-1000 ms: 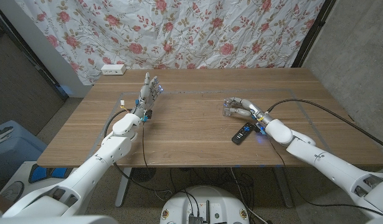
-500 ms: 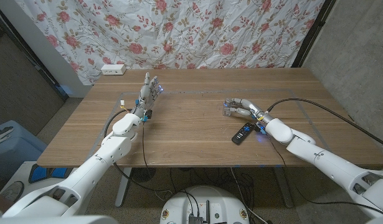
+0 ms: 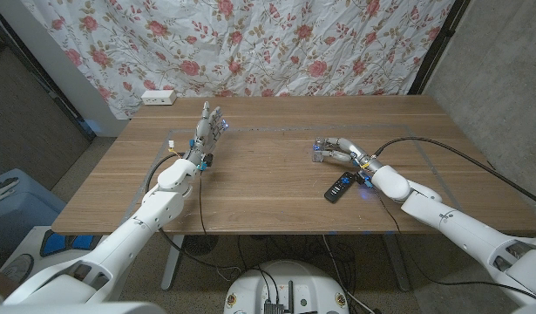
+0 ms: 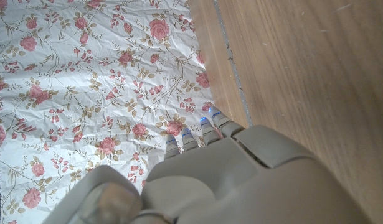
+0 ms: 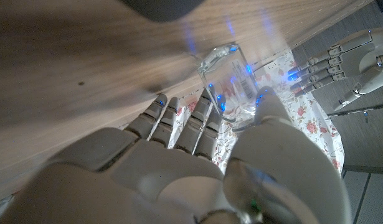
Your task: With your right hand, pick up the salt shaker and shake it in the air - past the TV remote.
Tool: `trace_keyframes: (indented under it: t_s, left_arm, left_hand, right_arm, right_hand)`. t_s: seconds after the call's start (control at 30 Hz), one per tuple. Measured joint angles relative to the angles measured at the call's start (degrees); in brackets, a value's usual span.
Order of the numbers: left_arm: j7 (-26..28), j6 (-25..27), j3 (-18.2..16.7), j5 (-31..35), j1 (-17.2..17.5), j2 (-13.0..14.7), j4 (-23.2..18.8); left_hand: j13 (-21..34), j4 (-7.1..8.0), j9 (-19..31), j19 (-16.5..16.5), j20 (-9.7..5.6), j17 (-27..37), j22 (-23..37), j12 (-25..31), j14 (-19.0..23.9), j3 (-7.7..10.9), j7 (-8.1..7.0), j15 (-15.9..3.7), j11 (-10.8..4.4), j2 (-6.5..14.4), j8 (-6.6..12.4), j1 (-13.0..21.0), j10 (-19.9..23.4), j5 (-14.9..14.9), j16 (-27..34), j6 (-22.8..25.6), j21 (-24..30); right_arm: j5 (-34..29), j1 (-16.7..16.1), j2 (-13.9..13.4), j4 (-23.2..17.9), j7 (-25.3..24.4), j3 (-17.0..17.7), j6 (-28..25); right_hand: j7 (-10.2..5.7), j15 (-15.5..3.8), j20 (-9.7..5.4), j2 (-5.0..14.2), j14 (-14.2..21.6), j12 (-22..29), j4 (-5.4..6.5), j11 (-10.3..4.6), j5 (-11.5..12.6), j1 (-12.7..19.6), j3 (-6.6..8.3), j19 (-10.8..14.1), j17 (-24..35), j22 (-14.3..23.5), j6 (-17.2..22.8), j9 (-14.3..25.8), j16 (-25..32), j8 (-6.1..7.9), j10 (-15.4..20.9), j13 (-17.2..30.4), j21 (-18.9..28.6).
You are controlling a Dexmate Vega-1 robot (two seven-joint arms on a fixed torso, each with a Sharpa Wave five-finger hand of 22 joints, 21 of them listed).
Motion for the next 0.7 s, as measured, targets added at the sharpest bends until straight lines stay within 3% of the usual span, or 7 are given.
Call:
trace_keyframes:
  t_s: [0.13, 0.7]
  left_arm:
    - [0.00, 0.00, 0.00, 0.00, 0.01, 0.00, -0.01]
    - [0.00, 0.00, 0.00, 0.00, 0.02, 0.01, -0.02]
  left_hand:
    - [0.00, 0.00, 0.00, 0.00, 0.00, 0.00, 0.00, 0.00, 0.00, 0.00, 0.00, 0.00, 0.00, 0.00, 0.00, 0.00, 0.00, 0.00, 0.00, 0.00, 0.00]
    - [0.00, 0.24, 0.00, 0.00, 0.00, 0.00, 0.00, 0.00, 0.00, -0.24, 0.00, 0.00, 0.00, 0.00, 0.00, 0.00, 0.00, 0.00, 0.00, 0.00, 0.00]
  right_arm:
    - [-0.03, 0.00, 0.03, 0.02, -0.32, 0.00, -0.08]
    - [0.63, -1.30, -0.48, -2.16, -1.49, 1.10, -0.64]
  right_hand:
    - [-0.07, -0.17, 0.00, 0.21, 0.96, 0.00, -0.23, 0.09, -0.42, 1.71, -0.55, 0.38, 0.42, 0.00, 1.70, 0.00, 0.68, 0.49, 1.93, 0.35, 0.00]
    - [0.03, -0.37, -0.11, 1.12, 3.01, 0.33, 0.21, -0.02, -0.84, 2.63, -1.34, 0.90, 1.19, 0.00, 3.90, -0.04, 1.96, 1.08, 5.14, 0.69, 0.00]
